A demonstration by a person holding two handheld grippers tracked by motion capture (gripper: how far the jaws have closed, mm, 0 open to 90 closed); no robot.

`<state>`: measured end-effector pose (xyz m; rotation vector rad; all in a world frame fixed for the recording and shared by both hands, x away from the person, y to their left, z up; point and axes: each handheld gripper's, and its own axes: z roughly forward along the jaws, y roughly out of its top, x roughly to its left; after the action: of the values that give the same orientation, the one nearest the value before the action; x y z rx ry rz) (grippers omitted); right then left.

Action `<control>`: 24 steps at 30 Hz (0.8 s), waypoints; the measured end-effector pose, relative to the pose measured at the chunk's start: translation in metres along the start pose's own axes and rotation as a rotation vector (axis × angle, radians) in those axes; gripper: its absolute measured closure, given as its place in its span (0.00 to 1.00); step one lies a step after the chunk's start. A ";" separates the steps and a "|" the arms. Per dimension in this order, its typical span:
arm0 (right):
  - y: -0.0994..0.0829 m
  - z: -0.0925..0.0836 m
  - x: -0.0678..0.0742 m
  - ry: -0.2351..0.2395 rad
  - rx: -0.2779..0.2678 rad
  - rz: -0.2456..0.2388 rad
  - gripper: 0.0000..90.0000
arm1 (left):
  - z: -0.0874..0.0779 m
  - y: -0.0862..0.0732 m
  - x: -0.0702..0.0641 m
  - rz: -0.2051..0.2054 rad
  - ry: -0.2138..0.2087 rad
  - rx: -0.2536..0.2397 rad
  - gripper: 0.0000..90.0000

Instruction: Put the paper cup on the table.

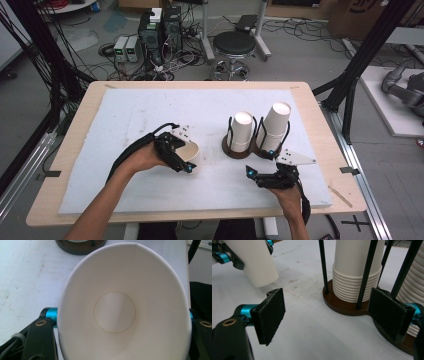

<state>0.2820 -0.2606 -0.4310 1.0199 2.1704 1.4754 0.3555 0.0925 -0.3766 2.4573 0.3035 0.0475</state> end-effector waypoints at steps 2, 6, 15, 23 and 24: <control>0.000 0.000 0.000 0.000 0.000 -0.004 0.17 | 0.003 0.001 0.000 0.006 0.003 0.012 0.33; 0.000 0.000 0.000 0.000 -0.001 -0.005 0.17 | 0.007 0.005 -0.001 0.012 0.006 0.046 0.33; -0.001 0.000 -0.001 0.004 -0.003 -0.002 0.17 | 0.017 0.012 -0.003 0.027 0.012 0.116 0.33; -0.001 0.000 -0.002 0.003 0.000 0.003 0.17 | 0.023 0.012 -0.003 0.030 0.013 0.155 0.33; -0.001 0.000 -0.002 0.003 0.000 0.002 0.17 | 0.023 0.012 -0.003 0.029 0.014 0.158 0.33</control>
<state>0.2830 -0.2617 -0.4325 1.0213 2.1720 1.4789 0.3575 0.0683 -0.3868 2.6189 0.2867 0.0550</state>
